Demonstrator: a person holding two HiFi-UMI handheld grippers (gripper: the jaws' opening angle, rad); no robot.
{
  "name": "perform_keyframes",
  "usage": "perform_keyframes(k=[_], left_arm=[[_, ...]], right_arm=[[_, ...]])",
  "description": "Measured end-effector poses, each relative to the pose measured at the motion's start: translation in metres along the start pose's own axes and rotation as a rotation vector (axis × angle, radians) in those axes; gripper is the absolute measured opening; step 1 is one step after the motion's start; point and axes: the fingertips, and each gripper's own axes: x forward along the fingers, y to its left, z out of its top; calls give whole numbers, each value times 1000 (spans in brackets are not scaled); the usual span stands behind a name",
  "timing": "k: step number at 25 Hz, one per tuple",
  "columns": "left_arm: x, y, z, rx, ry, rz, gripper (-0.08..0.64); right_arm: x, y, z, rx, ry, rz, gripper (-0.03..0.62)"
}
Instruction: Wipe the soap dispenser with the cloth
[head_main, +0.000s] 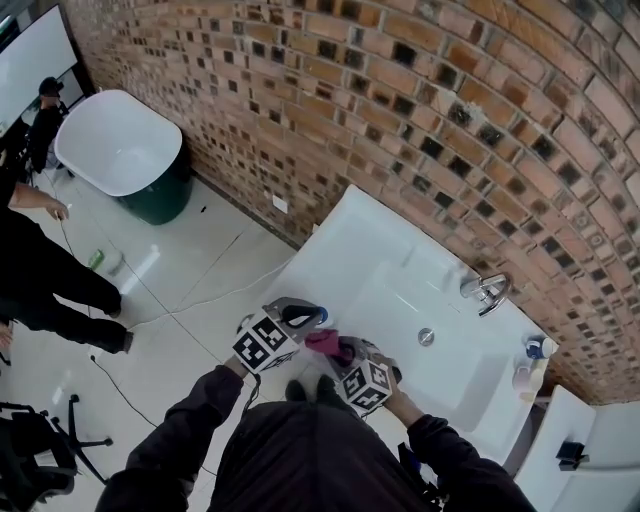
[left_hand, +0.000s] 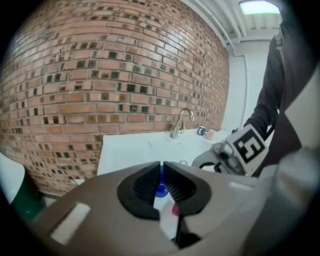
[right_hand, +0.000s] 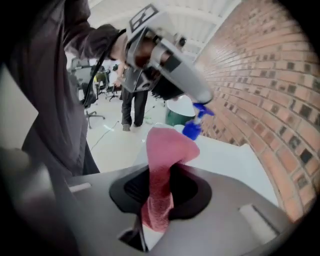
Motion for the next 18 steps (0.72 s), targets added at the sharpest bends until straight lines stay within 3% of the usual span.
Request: perform_keyframes(k=[2,4,7,9,11,18], left_arm=[[0,1,-1,3,-2,3,9],[-1,2,-1,5,-6,8,9],[-2,2,0,3,-5,12,9],[-2,1,-1,2,-6,13,9],[-3,1,-1,0,-7,19,9],[-3,2,-1,-1,3,24,9]], right_arm=[[-23,-18,-5,209,-55,-1,77],[-38,-39,-12,492,-128,56,77],[-44,-65,-4,917,-253,263,77],[-36,-73,0,1115,-291,368,76],[-20,-77,-5,1211,-266,382,75],[30,-61,-27,1310,-156,421,75]])
